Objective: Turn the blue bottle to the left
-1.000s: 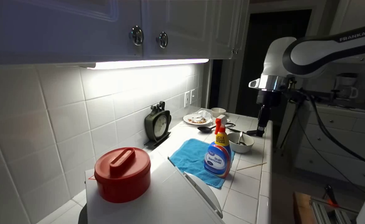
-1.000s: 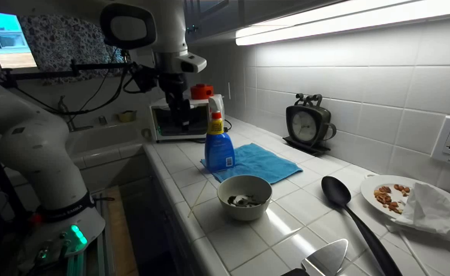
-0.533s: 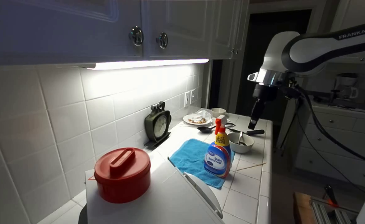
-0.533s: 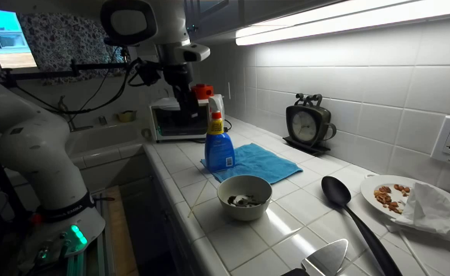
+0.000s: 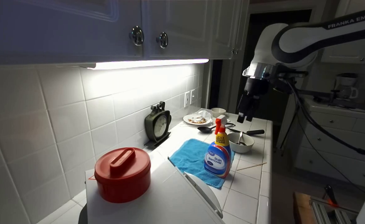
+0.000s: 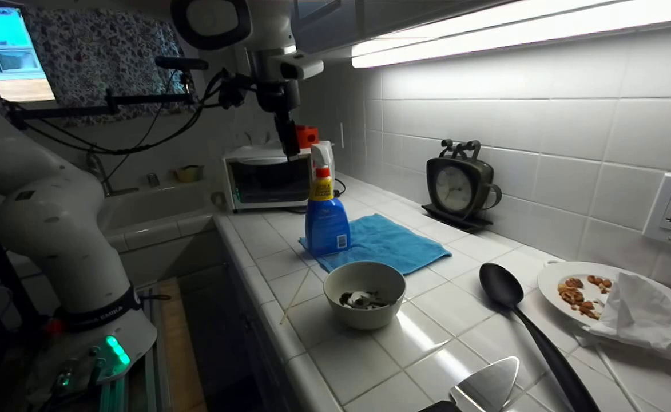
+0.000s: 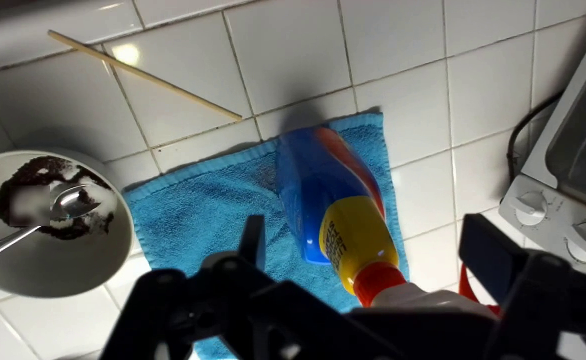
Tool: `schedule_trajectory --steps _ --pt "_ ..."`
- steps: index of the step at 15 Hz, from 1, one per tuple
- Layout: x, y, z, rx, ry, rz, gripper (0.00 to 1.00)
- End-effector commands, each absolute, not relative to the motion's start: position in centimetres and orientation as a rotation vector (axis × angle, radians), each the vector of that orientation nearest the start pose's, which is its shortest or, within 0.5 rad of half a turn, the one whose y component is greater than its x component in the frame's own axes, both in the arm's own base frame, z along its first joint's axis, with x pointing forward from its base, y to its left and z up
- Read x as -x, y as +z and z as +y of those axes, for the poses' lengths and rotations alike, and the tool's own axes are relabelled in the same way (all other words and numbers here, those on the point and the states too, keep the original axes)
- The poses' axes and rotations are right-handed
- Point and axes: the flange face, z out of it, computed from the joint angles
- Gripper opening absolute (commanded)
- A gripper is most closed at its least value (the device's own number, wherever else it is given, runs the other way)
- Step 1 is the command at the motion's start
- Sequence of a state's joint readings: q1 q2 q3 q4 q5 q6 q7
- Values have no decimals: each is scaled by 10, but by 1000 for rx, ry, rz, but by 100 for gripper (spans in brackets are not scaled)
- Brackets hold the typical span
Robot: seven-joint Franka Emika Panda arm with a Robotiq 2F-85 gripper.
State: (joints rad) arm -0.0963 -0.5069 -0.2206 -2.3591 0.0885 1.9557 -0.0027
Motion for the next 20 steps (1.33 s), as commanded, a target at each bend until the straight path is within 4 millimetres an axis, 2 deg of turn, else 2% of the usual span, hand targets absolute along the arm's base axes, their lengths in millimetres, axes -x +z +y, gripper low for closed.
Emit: schedule_trajectory --steps 1,5,8,14,19,20 --pt "-402 535 -122 2838 -92 698 100" --pt "-403 548 -118 2771 -77 1008 100" --pt "-410 547 -117 2700 -124 1204 100" --pt "-433 536 -110 2642 -234 1304 100" --pt "-442 528 -105 2615 -204 1360 100" --pt "-443 527 -105 2614 -201 1368 86"
